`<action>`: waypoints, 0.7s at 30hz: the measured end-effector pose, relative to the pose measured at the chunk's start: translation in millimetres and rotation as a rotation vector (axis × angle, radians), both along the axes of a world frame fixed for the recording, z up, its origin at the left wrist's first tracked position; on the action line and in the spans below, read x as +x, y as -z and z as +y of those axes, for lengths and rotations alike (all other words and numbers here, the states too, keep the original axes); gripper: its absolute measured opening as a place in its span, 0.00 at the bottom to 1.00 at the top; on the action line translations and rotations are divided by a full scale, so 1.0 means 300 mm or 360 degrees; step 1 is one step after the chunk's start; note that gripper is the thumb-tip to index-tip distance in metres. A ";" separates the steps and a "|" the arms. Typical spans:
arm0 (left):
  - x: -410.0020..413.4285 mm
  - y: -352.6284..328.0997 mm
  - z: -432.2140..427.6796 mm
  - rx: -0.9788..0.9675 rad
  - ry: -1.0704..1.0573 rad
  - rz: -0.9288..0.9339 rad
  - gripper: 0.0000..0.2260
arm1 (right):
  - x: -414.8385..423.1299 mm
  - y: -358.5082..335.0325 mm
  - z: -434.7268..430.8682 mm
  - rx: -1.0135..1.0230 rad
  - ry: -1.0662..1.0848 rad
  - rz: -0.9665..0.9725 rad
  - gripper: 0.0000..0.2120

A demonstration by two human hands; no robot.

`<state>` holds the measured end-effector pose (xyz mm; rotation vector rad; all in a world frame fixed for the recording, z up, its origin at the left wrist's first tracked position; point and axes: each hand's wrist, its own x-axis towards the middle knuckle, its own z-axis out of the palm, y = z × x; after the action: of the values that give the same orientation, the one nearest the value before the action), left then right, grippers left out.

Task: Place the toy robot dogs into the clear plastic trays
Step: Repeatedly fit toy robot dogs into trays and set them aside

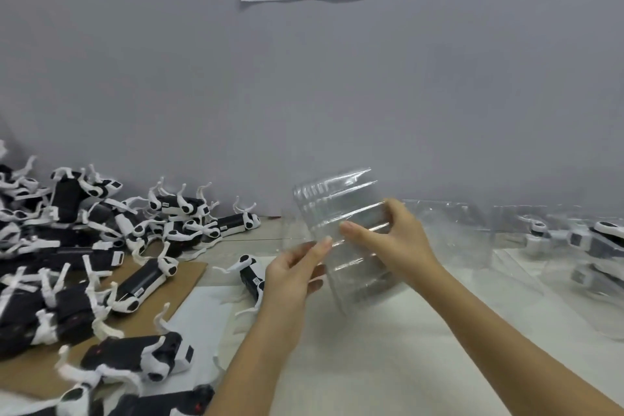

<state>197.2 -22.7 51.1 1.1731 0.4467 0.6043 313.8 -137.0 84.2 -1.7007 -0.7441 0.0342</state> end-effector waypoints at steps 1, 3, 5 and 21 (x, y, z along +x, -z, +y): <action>-0.010 -0.026 0.003 0.0086 0.0067 -0.0037 0.26 | -0.021 0.006 -0.006 0.0087 -0.0016 0.0041 0.22; -0.028 -0.065 -0.010 0.0267 0.0066 -0.0061 0.20 | -0.073 0.029 -0.019 0.0135 -0.0025 0.0011 0.23; -0.041 -0.074 -0.026 0.0366 0.0014 -0.0110 0.15 | -0.115 0.065 -0.035 0.0147 -0.0023 0.0026 0.24; -0.028 -0.065 -0.074 0.0433 -0.0039 -0.0174 0.15 | -0.126 0.081 -0.151 0.0039 -0.0180 0.0110 0.47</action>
<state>188.8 -44.9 70.5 1.3862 0.2919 0.7638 276.0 -182.4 59.9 -1.6247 -0.7852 0.1609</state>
